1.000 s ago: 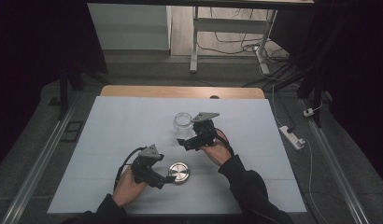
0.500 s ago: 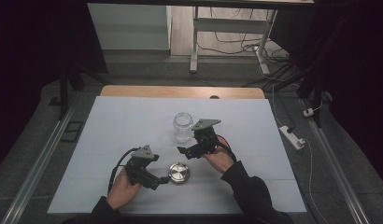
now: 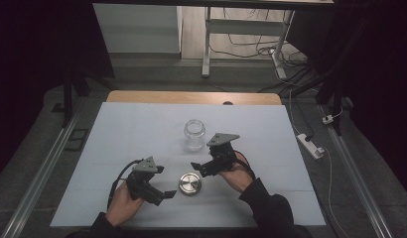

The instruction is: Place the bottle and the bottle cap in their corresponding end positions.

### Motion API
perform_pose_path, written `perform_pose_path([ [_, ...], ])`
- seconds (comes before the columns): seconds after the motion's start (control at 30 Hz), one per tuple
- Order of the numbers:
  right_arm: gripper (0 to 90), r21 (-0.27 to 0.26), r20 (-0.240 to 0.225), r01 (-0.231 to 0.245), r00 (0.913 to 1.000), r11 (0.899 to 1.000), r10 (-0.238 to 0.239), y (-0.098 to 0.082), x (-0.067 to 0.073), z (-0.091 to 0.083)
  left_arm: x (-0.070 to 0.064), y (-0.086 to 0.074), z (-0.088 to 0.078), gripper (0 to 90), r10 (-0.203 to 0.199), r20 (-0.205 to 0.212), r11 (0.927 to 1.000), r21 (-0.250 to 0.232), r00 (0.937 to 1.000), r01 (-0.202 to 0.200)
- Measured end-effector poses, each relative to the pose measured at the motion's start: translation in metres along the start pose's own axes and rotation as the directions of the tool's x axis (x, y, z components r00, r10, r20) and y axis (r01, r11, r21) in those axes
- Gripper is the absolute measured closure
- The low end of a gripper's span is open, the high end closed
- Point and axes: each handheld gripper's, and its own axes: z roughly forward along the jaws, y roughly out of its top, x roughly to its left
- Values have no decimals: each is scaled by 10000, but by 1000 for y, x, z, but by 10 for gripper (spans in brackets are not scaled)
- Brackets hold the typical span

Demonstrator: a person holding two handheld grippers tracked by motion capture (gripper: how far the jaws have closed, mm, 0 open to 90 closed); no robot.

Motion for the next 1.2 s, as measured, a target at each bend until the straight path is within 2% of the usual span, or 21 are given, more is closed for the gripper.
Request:
perform_pose_path([
  [0.07, 0, -9, -5, 107, 9999, 9999, -107, -2, 2, -3, 0, -2, -3, 0, -39, -55, 10000, -19, 10000, 39],
  [0.3, 0, -267, -154, -12, 9999, 9996, 8, -9, 5, -15, 1, -10, -13, 0, -216, -327, 9998, -34, 9992, 215],
  [0.6, 0, -215, -15, -219, 9998, 9995, 218, -20, 6, -31, 2, -21, -28, 0, -503, -555, 9986, -186, 9972, 494],
  [1.0, 0, -245, 317, -496, 9982, 9985, 504, -43, 4, -62, 2, -41, -51, 0, -928, -1164, 9950, -472, 9889, 879],
  [1.2, 0, -265, 569, -840, 9947, 9961, 854, -58, -1, -75, 2, -50, -60, 0, -1073, -1394, 9933, -565, 9844, 1003],
])
